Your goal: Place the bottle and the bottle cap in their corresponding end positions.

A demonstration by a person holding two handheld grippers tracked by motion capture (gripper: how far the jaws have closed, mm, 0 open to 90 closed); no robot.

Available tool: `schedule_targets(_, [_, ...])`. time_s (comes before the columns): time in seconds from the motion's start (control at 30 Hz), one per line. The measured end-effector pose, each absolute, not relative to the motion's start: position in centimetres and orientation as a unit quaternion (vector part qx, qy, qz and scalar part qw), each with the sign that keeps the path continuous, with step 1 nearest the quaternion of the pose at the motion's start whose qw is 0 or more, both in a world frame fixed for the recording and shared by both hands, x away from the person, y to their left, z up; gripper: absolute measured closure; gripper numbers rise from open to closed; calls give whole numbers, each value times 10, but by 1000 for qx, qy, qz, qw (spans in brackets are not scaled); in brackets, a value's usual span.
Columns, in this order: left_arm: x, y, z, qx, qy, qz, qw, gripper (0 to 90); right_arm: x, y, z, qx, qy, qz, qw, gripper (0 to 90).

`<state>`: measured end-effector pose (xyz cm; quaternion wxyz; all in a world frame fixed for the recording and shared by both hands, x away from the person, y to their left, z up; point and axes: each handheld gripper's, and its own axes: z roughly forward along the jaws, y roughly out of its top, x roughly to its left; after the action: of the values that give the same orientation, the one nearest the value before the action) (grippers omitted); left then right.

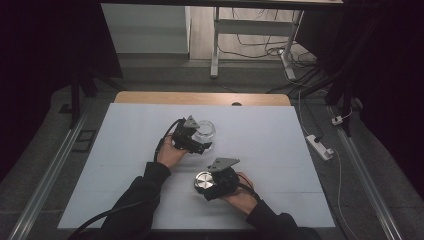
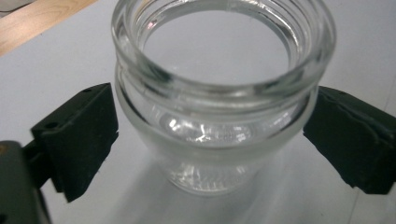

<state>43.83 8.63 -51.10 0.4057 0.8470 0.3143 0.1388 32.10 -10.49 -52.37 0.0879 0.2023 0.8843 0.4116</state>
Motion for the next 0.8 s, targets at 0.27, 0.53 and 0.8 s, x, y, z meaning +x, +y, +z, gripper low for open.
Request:
schedule_targets(0.27, [432,95,-510,846,327,116,406,0,317,-104,-521,200,885,412,82,114])
schedule_targets(0.53, [421,107,-511,839,337,92,418,0,314,-104,-519,201,885,413,73,94])
schedule_targets(0.8, [411,118,-513,836,336,69,427,0,315,-106,-516,210,885,409,68,40])
